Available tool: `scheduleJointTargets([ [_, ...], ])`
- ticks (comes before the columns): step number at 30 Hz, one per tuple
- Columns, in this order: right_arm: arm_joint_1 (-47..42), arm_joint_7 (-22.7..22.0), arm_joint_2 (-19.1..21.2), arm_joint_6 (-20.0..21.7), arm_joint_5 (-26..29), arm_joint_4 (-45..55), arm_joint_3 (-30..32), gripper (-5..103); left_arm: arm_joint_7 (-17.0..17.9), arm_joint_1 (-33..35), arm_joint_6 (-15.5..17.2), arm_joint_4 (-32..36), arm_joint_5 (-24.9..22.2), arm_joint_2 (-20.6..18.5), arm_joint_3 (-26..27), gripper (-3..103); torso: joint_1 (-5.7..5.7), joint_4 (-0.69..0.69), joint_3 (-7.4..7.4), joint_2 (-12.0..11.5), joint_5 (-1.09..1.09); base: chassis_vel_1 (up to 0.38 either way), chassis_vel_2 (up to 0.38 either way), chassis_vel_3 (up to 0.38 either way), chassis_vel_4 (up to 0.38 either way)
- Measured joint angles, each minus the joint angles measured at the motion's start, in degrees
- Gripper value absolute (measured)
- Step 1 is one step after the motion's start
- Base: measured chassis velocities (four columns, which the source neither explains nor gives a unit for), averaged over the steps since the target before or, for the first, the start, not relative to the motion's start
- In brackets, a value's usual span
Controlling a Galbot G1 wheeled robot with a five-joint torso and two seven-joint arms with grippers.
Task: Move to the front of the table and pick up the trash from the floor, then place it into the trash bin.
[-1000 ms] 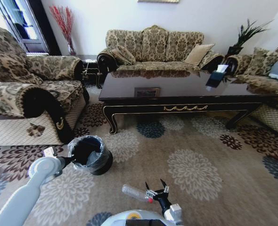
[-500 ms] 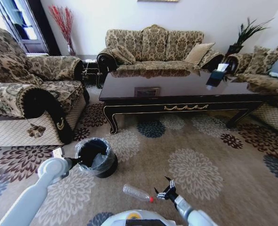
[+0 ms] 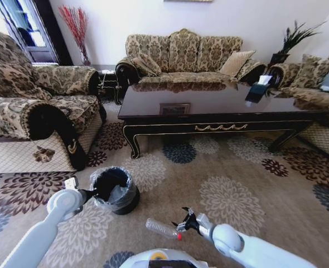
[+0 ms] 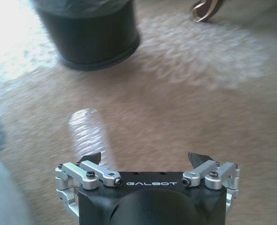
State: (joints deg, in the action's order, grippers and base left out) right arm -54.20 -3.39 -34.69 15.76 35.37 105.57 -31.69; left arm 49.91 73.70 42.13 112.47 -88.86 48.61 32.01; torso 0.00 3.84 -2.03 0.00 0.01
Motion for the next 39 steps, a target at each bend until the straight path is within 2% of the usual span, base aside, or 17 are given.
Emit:
scheduleJointTargets([
  [6, 5.2, -0.4, -3.6, 1.3, 2.9, -2.3, -8.0, 100, 0.0, 0.8, 0.0, -0.2, 0.0, 0.0, 0.7, 0, 0.0, 0.01, 0.0, 0.0, -0.01, 0.0, 0.0, 0.0, 0.0],
  [14, 10.8, -1.5, -9.3, 1.7, 5.8, -7.4, -14.7, 100, 0.0, 0.8, 0.0, -0.7, -0.1, -0.1, 0.9, 0, 0.0, 0.0, 0.01, 0.0, -0.01, 0.0, 0.0, 0.0, 0.0],
  [22, 14.2, -0.9, -12.8, 1.4, 4.6, -15.6, -19.0, 100, 0.2, 0.4, 0.0, -0.4, -0.1, 0.1, -0.1, 0, 0.0, 0.0, 0.0, 0.0, 0.0, 0.0, 0.0, 0.0, 0.0],
  [25, 14.9, -0.1, -13.6, 0.3, 1.8, -19.5, -20.3, 103, 0.5, 0.2, 0.0, 0.1, -0.3, 0.0, -0.2, 0, 0.0, 0.0, 0.01, 0.0, -0.01, 0.0, 0.0, 0.0, 0.0],
  [28, 15.0, 0.2, -13.8, 0.2, 1.0, -20.5, -20.5, 97, 0.6, 0.1, 0.0, 0.5, -0.5, -0.1, -0.3, 0, 0.0, 0.01, 0.01, 0.0, -0.02, 0.0, 0.0, 0.0, 0.0],
  [31, 15.0, 0.5, -13.4, 0.2, 0.7, -20.4, -20.5, 82, 0.8, 0.0, 0.0, 0.7, -0.6, -0.1, -0.4, 0, 0.0, 0.0, 0.01, 0.0, -0.01, 0.0, 0.0, 0.0, 0.0],
  [33, 14.9, 0.5, -13.3, 0.2, 0.5, -20.2, -20.4, 82, 0.9, 0.0, 0.0, 0.8, -0.6, 0.0, -0.5, 0, 0.0, 0.0, 0.01, 0.0, -0.01, 0.0, 0.0, 0.0, 0.0],
  [34, 14.7, 0.5, -13.0, 0.2, 0.3, -20.0, -20.1, 71, 0.9, 0.0, 0.0, 0.9, -0.6, 0.1, -0.6, 0, 0.0, 0.0, 0.01, 0.0, -0.01, 0.0, 0.0, 0.0, 0.0],
  [37, 14.2, 0.4, -12.3, 0.2, 0.2, -19.1, -19.7, 65, 1.1, -0.1, 0.0, 1.2, -0.6, 0.3, -0.9, 0, 0.0, 0.0, 0.01, 0.0, -0.03, 0.0, 0.0, 0.0, 0.0],
  [39, 13.7, 0.0, -11.5, 0.2, 0.0, -17.7, -19.1, 55, 1.3, -0.3, 0.0, 1.3, -0.6, 0.5, -1.5, 0, 0.0, 0.01, 0.01, 0.0, -0.02, 0.0, 0.0, 0.0, 0.0],
])
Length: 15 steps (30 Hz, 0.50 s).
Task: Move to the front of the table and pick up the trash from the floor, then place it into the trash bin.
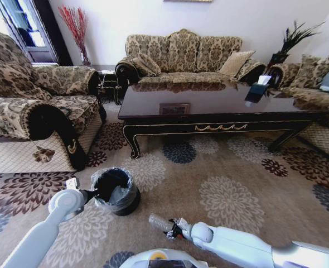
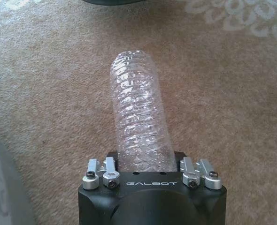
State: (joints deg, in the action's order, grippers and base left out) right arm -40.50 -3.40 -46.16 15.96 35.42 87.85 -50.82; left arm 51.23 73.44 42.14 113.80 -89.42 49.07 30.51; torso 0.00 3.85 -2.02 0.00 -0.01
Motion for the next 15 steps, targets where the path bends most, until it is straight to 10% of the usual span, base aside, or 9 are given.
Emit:
scheduleJointTargets([
  [9, -4.8, -1.3, 6.7, 0.6, 1.7, 11.3, 9.7, 32, 0.9, -3.4, -0.1, -0.1, 0.4, 0.5, -4.5, 0, 0.0, -0.02, 0.0, 0.0, 0.0, 0.0, 0.0, 0.0, 0.0],
  [15, -19.6, -0.9, 17.2, -0.3, 2.6, 22.1, 32.1, 30, 2.1, -10.8, -0.2, -2.4, 0.1, 2.2, -11.1, 0, 0.0, 0.04, 0.0, 0.0, 0.0, 0.0, 0.0, 0.0, 0.0],
])
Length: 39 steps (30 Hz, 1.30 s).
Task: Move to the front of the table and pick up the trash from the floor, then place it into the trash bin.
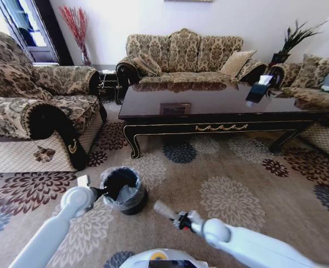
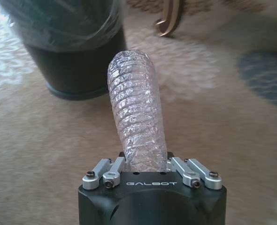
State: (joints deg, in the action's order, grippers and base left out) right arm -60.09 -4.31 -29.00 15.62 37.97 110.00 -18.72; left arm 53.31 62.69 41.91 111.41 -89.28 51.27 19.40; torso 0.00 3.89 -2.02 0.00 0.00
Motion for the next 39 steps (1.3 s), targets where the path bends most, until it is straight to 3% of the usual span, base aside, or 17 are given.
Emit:
scheduleJointTargets([
  [2, -7.2, 0.3, 2.6, -1.7, -0.1, 3.6, 10.4, 30, 0.6, -2.5, 0.1, -0.9, 0.0, 1.3, -2.5, 0, 0.0, 0.01, 0.0, 0.0, 0.0, 0.0, 0.0, 0.0, 0.0],
  [5, -10.1, 0.1, 3.3, -1.9, 3.4, 7.3, 16.3, 30, 1.6, -3.4, 0.0, -0.8, 0.0, 2.3, -4.1, 0, 0.0, -0.02, 0.0, 0.0, -0.02, 0.0, 0.0, 0.0, 0.0],
  [7, -11.5, -0.6, 3.7, -1.9, 6.5, 11.7, 22.0, 30, 2.5, -5.9, -0.2, -1.0, 0.3, 3.3, -8.2, 0, 0.0, -0.11, 0.0, 0.0, -0.06, 0.0, 0.0, 0.0, 0.0],
  [8, -12.2, -0.9, 3.7, -1.9, 8.0, 14.0, 24.6, 30, 3.0, -7.6, -0.4, -1.3, 0.2, 4.0, -10.8, 0, 0.0, -0.07, 0.0, 0.0, 0.01, 0.0, 0.0, 0.0, 0.0],
  [10, -12.5, -1.4, 3.6, -1.8, 9.5, 15.8, 26.4, 30, 3.4, -9.1, -0.6, -1.7, 0.2, 4.4, -12.9, 0, 0.0, -0.07, 0.0, 0.0, 0.07, 0.0, 0.0, 0.0, 0.0],
  [12, -12.5, -3.1, 3.0, -1.3, 13.8, 20.6, 30.8, 30, 4.7, -13.8, -1.0, -3.1, 0.3, 6.2, -19.0, 0, 0.0, -0.05, 0.0, 0.0, -0.05, 0.0, 0.0, 0.0, 0.0],
  [13, -12.5, -3.1, 3.0, -1.3, 13.8, 20.6, 30.8, 30, 4.7, -13.8, -1.0, -3.1, 0.3, 6.2, -19.0, 0, 0.0, -0.05, 0.0, 0.0, -0.05, 0.0, 0.0, 0.0, 0.0],
  [15, -11.9, -3.9, 2.6, -1.3, 16.7, 23.7, 33.1, 30, 5.7, -18.4, -1.4, -5.4, 0.4, 8.4, -24.5, 0, 0.0, -0.04, 0.0, 0.0, -0.01, 0.0, 0.0, 0.0, 0.0],
  [23, -10.3, -3.0, -1.3, -4.8, 20.2, 26.8, 34.1, 29, 7.1, -30.4, -1.6, -14.2, -1.4, 17.4, -40.1, 0, 0.0, -0.04, -0.01, 0.0, -0.02, 0.0, 0.0, 0.0, 0.0],
  [27, -10.3, -3.0, -3.3, -5.0, 19.8, 25.1, 32.4, 29, 7.4, -32.2, -1.6, -14.8, -1.7, 19.4, -42.7, 0, 0.01, -0.03, 0.0, 0.0, -0.01, 0.0, 0.0, 0.0, 0.0],
  [39, -8.8, -3.0, -8.0, -5.2, 19.4, 18.4, 28.3, 29, 8.1, -31.8, -1.4, -11.6, -3.0, 18.8, -44.5, 0, 0.0, -0.05, 0.0, 0.0, 0.0, 0.0, 0.0, 0.0, 0.0],
])
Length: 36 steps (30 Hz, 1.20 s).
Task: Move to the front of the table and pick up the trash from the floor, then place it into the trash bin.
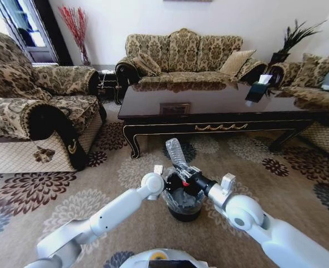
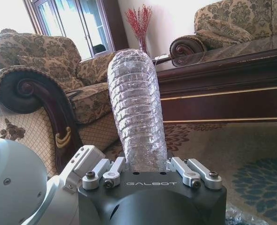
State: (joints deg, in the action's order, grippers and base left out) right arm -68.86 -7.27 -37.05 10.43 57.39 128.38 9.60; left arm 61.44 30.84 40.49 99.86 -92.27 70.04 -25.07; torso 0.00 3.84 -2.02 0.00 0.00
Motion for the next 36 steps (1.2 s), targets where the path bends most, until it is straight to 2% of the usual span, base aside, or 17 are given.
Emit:
scheduleJointTargets([
  [1, 0.1, 0.2, 0.0, 0.0, -0.1, -0.3, -0.1, 27, 0.0, -0.1, 0.0, 0.0, 0.0, 0.0, 0.1, 0, 0.0, 0.0, 0.0, 0.0, 0.01, 0.0, 0.0, 0.0, 0.0],
  [2, -0.1, 0.4, 0.0, 0.0, -0.2, -0.7, -0.1, 32, 0.0, -0.1, 0.0, 0.0, -0.1, -0.2, 0.2, 0, 0.0, 0.0, 0.0, 0.0, 0.01, 0.0, 0.0, 0.0, 0.0],
  [5, -0.8, 0.8, 0.0, 0.0, -0.5, -1.3, 0.1, 37, 0.0, -0.1, 0.0, 0.5, -0.2, -0.9, 0.4, 0, 0.0, 0.0, 0.0, 0.0, 0.0, 0.0, 0.0, 0.0, 0.0],
  [8, -1.6, 1.4, -0.1, -0.4, -1.2, -2.3, 0.3, 54, 0.0, 0.0, 0.0, 1.7, -0.4, -2.3, 0.8, 0, 0.0, 0.0, 0.0, 0.0, 0.01, 0.0, 0.0, 0.0, 0.0],
  [9, -1.6, 1.4, -0.1, -0.4, -1.2, -2.3, 0.3, 54, 0.0, 0.0, 0.0, 1.7, -0.4, -2.3, 0.8, 0, 0.0, 0.0, 0.0, 0.0, 0.01, 0.0, 0.0, 0.0, 0.0],
  [11, -1.6, 2.2, -0.2, -0.7, -1.4, -3.2, 0.3, 65, 0.4, 0.1, 0.0, 2.8, -0.8, -3.4, 1.0, 0, -0.01, -0.01, 0.0, 0.0, 0.01, 0.0, 0.0, 0.0, 0.0],
  [12, -1.2, 2.5, -0.4, -1.0, -1.4, -4.3, 0.1, 75, 0.7, 0.0, 0.1, 4.3, -1.7, -5.0, 1.7, 0, 0.0, 0.0, 0.0, 0.0, 0.01, 0.0, 0.0, 0.0, 0.0],
  [13, -1.2, 2.5, -0.4, -1.0, -1.4, -4.3, 0.1, 75, 0.7, 0.0, 0.1, 4.3, -1.7, -5.0, 1.7, 0, 0.0, 0.0, 0.0, 0.0, 0.01, 0.0, 0.0, 0.0, 0.0],
  [17, -1.4, 2.3, -0.7, -1.0, -1.3, -4.4, 0.0, 96, 0.8, 0.4, 0.2, 4.3, -1.9, -5.6, 2.7, 0, 0.0, -0.01, 0.0, 0.0, 0.01, 0.0, 0.0, 0.0, 0.0],
  [22, -2.9, 1.9, -0.8, -0.9, -0.9, -3.2, 2.0, 100, 0.7, 0.7, 0.3, 2.2, -1.3, -5.6, 3.5, 0, 0.0, 0.0, 0.0, 0.0, 0.01, 0.0, 0.0, 0.0, 0.0],
  [28, -5.6, 1.7, -0.8, -0.9, -0.5, -1.5, 5.0, 100, 0.3, 1.0, 0.4, -0.4, -0.3, -5.3, 4.1, 0, 0.0, -0.01, 0.0, 0.0, 0.0, 0.0, 0.0, 0.0, 0.0],
  [34, -10.1, 2.1, -0.8, -0.8, -0.9, 0.1, 8.7, 100, -1.7, 1.7, 0.4, -3.2, 1.9, -4.2, 4.5, 0, 0.0, 0.02, 0.0, 0.0, 0.0, 0.0, 0.0, 0.0, 0.0],
  [36, -10.8, 2.2, -0.7, -0.8, -1.0, 0.4, 9.5, 100, -2.2, 2.5, 0.4, -3.9, 3.1, -4.0, 4.6, 9, 0.0, 0.0, 0.01, 0.0, 0.0, 0.0, 0.0, 0.0, 0.0],
])
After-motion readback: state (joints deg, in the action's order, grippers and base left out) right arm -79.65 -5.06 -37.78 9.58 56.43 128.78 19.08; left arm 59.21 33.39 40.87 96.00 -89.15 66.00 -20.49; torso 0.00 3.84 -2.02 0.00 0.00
